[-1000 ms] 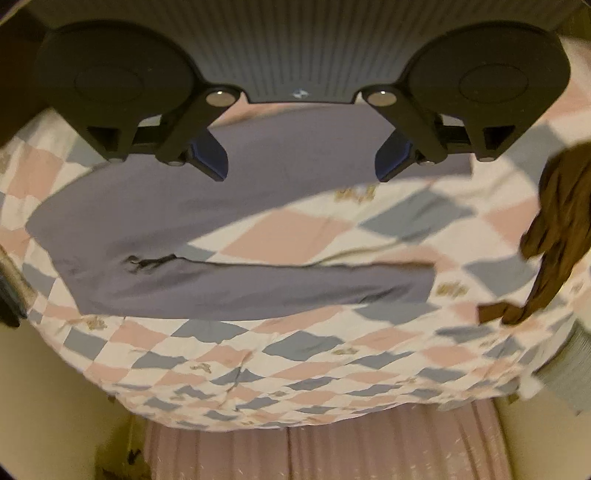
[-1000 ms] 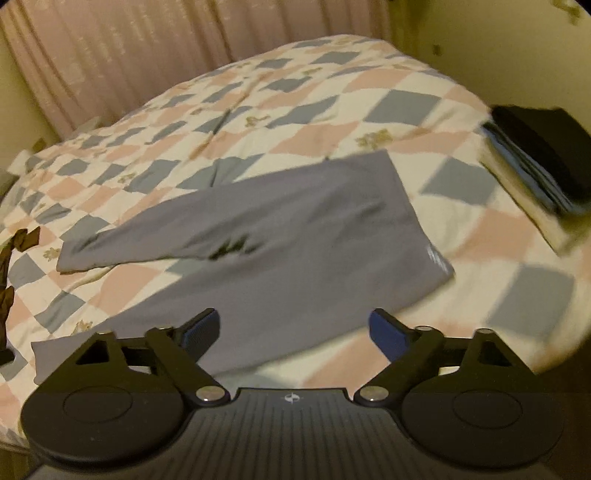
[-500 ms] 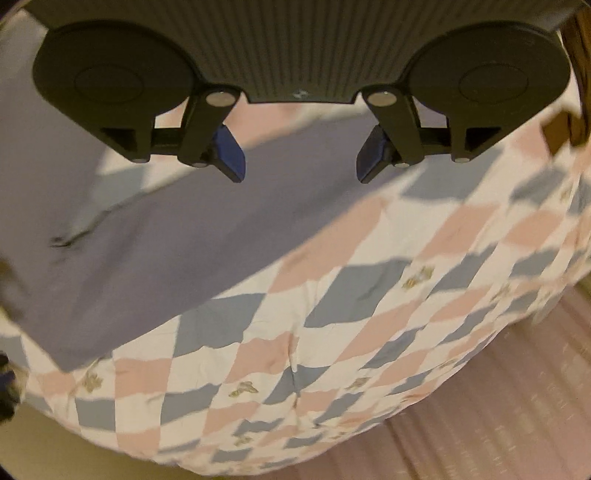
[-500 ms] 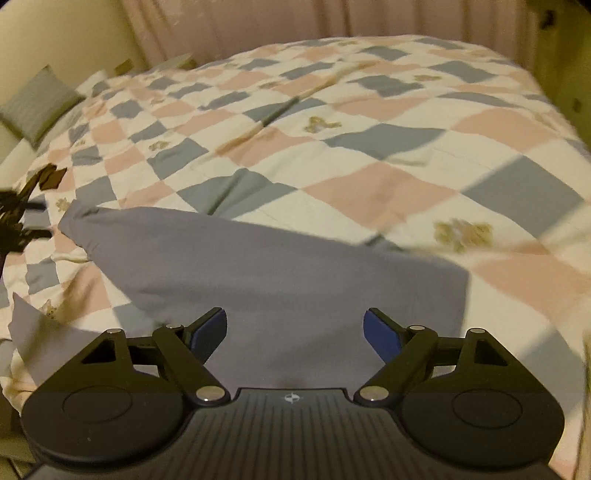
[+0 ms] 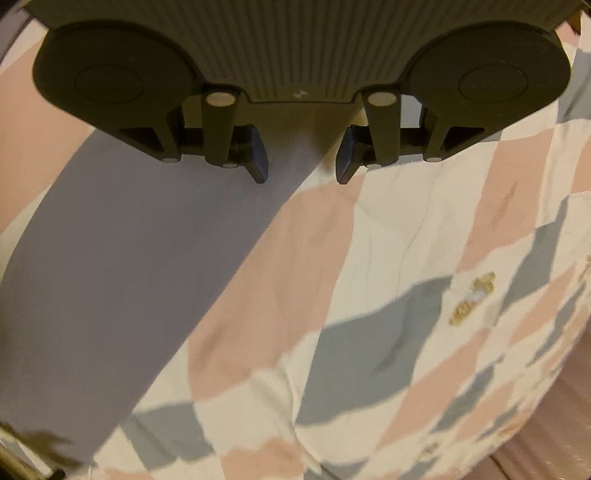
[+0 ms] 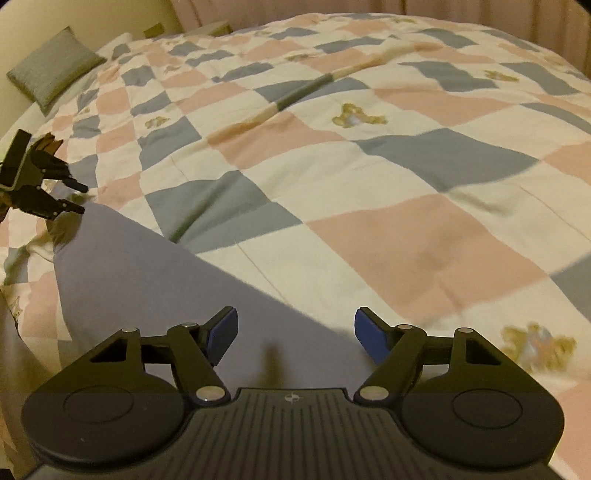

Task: Fold clothes
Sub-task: 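Grasp the grey trouser leg hems with the left gripper while the right gripper grasps beside it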

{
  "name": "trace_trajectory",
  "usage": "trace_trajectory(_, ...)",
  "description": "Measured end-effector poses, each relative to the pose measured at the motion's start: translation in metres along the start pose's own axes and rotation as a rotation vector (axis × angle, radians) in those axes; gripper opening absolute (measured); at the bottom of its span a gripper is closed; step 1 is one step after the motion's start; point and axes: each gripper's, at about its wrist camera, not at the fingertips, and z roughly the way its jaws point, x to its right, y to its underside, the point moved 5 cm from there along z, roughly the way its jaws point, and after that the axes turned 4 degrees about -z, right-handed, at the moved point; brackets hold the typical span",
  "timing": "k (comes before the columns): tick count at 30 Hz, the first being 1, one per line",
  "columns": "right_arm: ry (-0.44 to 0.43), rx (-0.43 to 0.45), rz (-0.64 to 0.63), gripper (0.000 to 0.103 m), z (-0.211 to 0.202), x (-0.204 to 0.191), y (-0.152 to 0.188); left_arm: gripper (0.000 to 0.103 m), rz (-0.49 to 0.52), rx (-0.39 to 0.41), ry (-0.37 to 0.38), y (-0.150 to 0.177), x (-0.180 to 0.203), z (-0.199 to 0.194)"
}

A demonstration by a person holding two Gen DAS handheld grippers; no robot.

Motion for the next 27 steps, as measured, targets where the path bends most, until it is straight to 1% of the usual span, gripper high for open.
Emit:
trace_trajectory(4,-0.030,-0.019,-0.040,0.074,0.018,-0.006,-0.007,0.041,-0.016,-0.036,0.094,0.007,-0.015,0.023)
trace_trajectory(7,-0.045,-0.034,-0.063,0.074,0.029,-0.006,-0.007,0.043,0.005,-0.046,0.118,0.013,-0.016,0.036)
trace_trajectory(9,-0.049,-0.046,-0.092,0.074,0.035,-0.007,-0.007,0.036,0.022,-0.032,0.122,0.015,-0.013,0.039)
trace_trajectory(11,-0.050,-0.055,-0.123,0.074,0.040,-0.007,-0.008,0.013,0.046,-0.018,0.126,0.017,-0.007,0.037)
trace_trajectory(12,-0.057,-0.057,-0.136,0.074,0.042,-0.007,-0.008,0.010,0.061,-0.010,0.121,0.018,-0.004,0.035)
trace_trajectory(13,-0.063,-0.059,-0.149,0.074,0.043,-0.006,-0.008,0.007,0.089,0.002,0.097,0.020,0.001,0.033)
trace_trajectory(15,-0.073,-0.068,-0.178,0.073,0.047,-0.005,-0.007,0.007,0.113,0.025,0.041,0.023,0.006,0.029)
trace_trajectory(16,-0.076,-0.074,-0.193,0.067,0.049,-0.004,-0.006,0.006,0.115,0.040,0.014,0.025,0.010,0.026)
trace_trajectory(17,-0.073,-0.084,-0.206,0.057,0.052,-0.002,-0.005,0.005,0.118,0.055,-0.015,0.027,0.013,0.023)
trace_trajectory(19,-0.068,-0.083,-0.189,0.053,0.060,0.004,-0.001,0.005,0.114,0.081,-0.068,0.031,0.018,0.019)
trace_trajectory(21,-0.077,-0.077,-0.166,0.053,0.066,0.006,0.002,0.005,0.106,0.103,-0.128,0.035,0.025,0.018)
trace_trajectory(22,-0.082,-0.079,-0.169,0.046,0.068,0.004,0.005,0.005,0.104,0.111,-0.157,0.034,0.029,0.017)
trace_trajectory(23,-0.079,-0.078,-0.181,0.021,0.069,0.000,0.009,0.005,0.108,0.118,-0.188,0.034,0.034,0.017)
trace_trajectory(24,-0.054,-0.070,-0.218,0.005,0.067,-0.007,0.012,0.005,0.112,0.125,-0.220,0.035,0.039,0.017)
trace_trajectory(25,-0.029,-0.062,-0.255,0.001,0.065,-0.014,0.016,0.004,0.115,0.132,-0.252,0.035,0.045,0.017)
trace_trajectory(27,0.030,-0.035,-0.328,0.000,0.059,-0.028,0.023,0.004,0.122,0.148,-0.315,0.038,0.053,0.016)
